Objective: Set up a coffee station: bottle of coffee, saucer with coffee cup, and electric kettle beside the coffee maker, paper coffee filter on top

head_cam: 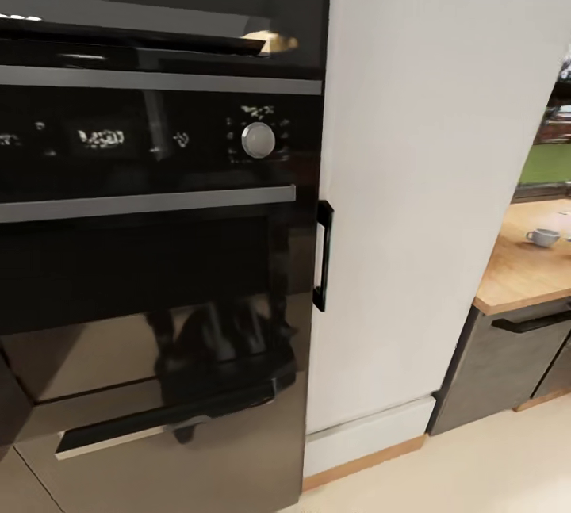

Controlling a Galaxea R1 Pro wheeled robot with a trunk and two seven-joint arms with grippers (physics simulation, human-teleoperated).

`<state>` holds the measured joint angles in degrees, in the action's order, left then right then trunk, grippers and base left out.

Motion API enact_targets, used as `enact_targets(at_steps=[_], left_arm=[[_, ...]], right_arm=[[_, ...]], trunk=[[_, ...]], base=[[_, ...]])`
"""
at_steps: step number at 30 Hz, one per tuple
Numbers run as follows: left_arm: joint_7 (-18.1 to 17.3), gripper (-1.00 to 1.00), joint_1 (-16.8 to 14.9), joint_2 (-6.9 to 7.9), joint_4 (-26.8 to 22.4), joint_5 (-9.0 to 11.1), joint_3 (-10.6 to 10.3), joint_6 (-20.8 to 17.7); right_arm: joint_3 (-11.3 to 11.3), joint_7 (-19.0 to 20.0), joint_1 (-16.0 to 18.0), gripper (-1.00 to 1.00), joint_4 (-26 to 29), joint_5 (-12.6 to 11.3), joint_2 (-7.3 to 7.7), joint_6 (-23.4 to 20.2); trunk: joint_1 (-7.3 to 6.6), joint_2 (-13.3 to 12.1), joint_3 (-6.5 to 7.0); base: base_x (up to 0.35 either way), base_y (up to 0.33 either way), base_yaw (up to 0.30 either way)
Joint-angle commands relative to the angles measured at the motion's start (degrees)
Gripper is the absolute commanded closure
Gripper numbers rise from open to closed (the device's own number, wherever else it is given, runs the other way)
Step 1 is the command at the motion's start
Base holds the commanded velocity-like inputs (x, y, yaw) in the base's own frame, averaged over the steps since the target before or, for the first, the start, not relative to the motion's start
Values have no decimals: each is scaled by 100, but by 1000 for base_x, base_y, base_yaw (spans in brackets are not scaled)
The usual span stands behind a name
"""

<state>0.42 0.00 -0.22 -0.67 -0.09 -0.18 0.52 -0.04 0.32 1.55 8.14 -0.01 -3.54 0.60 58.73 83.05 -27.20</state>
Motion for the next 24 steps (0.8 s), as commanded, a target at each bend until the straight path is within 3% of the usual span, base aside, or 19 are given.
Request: enact_targets(at_steps=[1,24], left_arm=[[6,-100,0,0,-4,-4,-3,6],[15,-100,8,-5,-7,-37,-26,19]], right_arm=[[-2,5,3,-100,49,0,2,3],[-33,-11,3,-100,297,-8,17,35]], trunk=[[0,3,-8],[0,3,-15]], base=[[0,0,-261],[0,0,-264]])
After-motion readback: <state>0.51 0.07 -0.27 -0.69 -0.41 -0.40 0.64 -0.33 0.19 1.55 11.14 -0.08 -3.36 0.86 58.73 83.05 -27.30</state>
